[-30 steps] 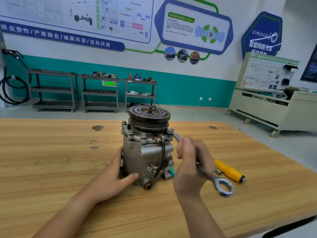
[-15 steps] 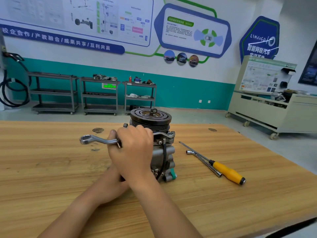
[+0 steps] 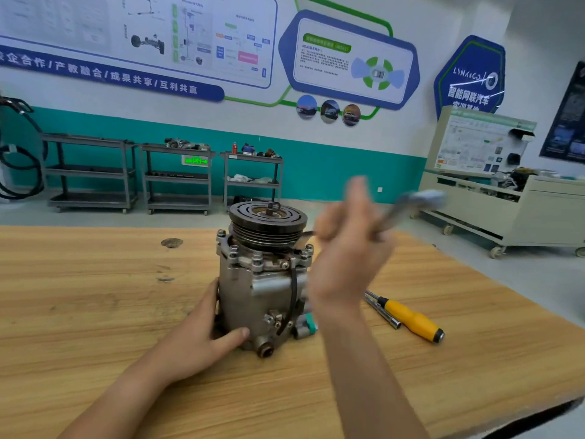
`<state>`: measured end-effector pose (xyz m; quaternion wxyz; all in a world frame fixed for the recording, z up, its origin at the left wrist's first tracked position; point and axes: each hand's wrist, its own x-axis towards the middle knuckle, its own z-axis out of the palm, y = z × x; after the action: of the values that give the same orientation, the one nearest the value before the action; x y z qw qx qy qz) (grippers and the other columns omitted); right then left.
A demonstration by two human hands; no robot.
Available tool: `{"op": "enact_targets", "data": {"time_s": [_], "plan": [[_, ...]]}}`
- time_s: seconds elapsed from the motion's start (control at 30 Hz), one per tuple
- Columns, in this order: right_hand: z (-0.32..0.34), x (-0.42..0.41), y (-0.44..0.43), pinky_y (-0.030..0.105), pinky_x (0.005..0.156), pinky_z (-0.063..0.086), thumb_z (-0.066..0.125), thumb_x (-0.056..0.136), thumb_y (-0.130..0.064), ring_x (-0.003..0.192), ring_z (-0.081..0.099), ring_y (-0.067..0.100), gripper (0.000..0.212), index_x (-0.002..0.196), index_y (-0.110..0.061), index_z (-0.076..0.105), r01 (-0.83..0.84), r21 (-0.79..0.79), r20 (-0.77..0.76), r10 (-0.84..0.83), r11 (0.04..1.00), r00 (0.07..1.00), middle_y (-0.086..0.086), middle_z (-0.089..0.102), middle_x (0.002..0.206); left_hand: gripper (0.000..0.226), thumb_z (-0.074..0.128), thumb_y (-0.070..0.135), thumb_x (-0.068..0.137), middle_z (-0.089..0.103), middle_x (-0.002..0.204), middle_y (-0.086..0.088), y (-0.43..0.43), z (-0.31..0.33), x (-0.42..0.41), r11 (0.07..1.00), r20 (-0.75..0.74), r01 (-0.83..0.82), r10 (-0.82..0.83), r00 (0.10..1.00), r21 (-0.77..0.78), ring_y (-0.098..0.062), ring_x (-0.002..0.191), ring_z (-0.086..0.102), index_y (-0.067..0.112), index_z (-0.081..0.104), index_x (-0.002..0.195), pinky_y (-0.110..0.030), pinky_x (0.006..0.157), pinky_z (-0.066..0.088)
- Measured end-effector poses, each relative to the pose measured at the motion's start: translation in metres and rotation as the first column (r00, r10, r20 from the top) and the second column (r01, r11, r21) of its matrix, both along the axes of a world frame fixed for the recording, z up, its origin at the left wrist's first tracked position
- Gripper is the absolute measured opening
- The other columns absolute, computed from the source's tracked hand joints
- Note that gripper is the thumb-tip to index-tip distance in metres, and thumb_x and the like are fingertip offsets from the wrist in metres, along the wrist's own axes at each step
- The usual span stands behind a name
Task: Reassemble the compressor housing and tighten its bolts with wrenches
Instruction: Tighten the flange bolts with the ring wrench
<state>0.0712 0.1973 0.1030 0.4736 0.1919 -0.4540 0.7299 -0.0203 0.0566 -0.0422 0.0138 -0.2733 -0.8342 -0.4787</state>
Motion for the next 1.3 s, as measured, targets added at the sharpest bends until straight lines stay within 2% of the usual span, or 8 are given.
{"op": "enact_targets", "data": {"time_s": [0.13,0.27,0.43,0.53,0.8,0.97,1.1,1.3], "plan": [[0.039,-0.001,0.055,0.013,0.038,0.019,0.034,0.098,-0.040,0.031,0.014,0.007,0.053,0.050,-0.018,0.042,-0.373,-0.330,-0.106,0.359,0.867,0.927,-0.009,0.019,0.036,0.085,0.064,0.058,0.066,0.032,0.140,0.023,0.001,0.001,0.002,1.000,-0.008,-0.019,0.018,1.000,-0.021,-0.005,0.124,0.046,0.063,0.001,0.122,-0.032,0.107,0.037],[0.040,-0.035,0.087,0.014,0.034,0.013,0.028,0.100,-0.041,0.031,0.011,0.007,0.048,0.062,-0.016,0.039,-0.366,-0.454,0.077,0.445,0.812,0.892,-0.007,0.016,0.038,0.090,0.069,0.040,0.079,0.030,0.140,0.021,-0.001,0.000,0.001,0.999,0.007,-0.019,0.019,1.000,-0.029,-0.007,0.126,0.044,0.052,-0.001,0.135,-0.033,0.108,0.036],[0.020,-0.074,0.106,0.014,0.030,0.012,0.026,0.101,-0.042,0.026,0.015,0.007,0.049,0.062,-0.014,0.039,-0.414,-0.609,0.149,0.610,0.676,0.778,-0.006,0.019,0.035,0.087,0.068,0.037,0.080,0.031,0.133,0.028,0.000,0.003,0.004,0.999,-0.007,-0.032,0.032,0.999,-0.039,0.001,0.117,0.048,0.055,0.000,0.131,-0.015,0.097,0.037],[0.012,-0.089,0.111,0.015,0.029,0.014,0.028,0.101,-0.040,0.024,0.017,0.007,0.049,0.062,-0.014,0.039,-0.426,-0.659,0.167,0.673,0.620,0.721,-0.006,0.021,0.034,0.092,0.067,0.038,0.081,0.029,0.138,0.024,0.000,0.003,0.004,0.996,-0.005,-0.051,0.051,0.999,-0.067,-0.002,0.121,0.047,0.043,-0.001,0.142,-0.021,0.101,0.037],[0.013,-0.111,0.109,0.015,0.026,0.014,0.031,0.101,-0.030,0.022,0.018,0.008,0.046,0.057,-0.015,0.034,-0.459,-0.655,0.288,0.760,0.600,0.582,-0.006,0.021,0.033,0.087,0.067,0.041,0.080,0.023,0.128,0.041,-0.001,0.002,0.004,0.998,-0.004,-0.044,0.043,0.999,-0.053,0.006,0.119,0.043,0.058,-0.003,0.129,-0.004,0.091,0.033],[0.020,-0.125,0.101,0.015,0.025,0.014,0.033,0.100,-0.025,0.022,0.018,0.007,0.064,0.038,-0.012,0.040,-0.497,-0.613,0.384,0.782,0.614,0.491,-0.006,0.021,0.032,0.083,0.067,0.039,0.080,0.023,0.126,0.044,-0.002,0.001,0.003,0.999,0.024,-0.028,0.029,0.999,-0.038,0.010,0.113,0.048,0.065,-0.001,0.121,-0.011,0.094,0.039],[0.017,-0.135,0.098,0.017,0.023,0.015,0.034,0.100,-0.023,0.021,0.019,0.007,0.047,0.054,-0.015,0.034,-0.528,-0.611,0.422,0.807,0.589,0.412,-0.006,0.021,0.031,0.084,0.066,0.043,0.079,0.020,0.123,0.047,-0.002,0.003,0.005,0.998,0.031,-0.033,0.034,0.999,-0.047,0.016,0.110,0.045,0.069,-0.004,0.117,0.000,0.086,0.035],[-0.014,-0.137,0.109,0.017,0.023,0.018,0.035,0.100,-0.020,0.020,0.021,0.008,0.063,0.038,-0.010,0.037,-0.516,-0.747,0.215,0.887,0.419,0.409,-0.004,0.023,0.030,0.099,0.063,0.052,0.078,0.018,0.146,0.025,-0.004,0.002,0.003,0.987,0.018,-0.073,0.076,0.997,-0.143,-0.003,0.126,0.041,0.042,-0.011,0.144,-0.023,0.104,0.035]]}}
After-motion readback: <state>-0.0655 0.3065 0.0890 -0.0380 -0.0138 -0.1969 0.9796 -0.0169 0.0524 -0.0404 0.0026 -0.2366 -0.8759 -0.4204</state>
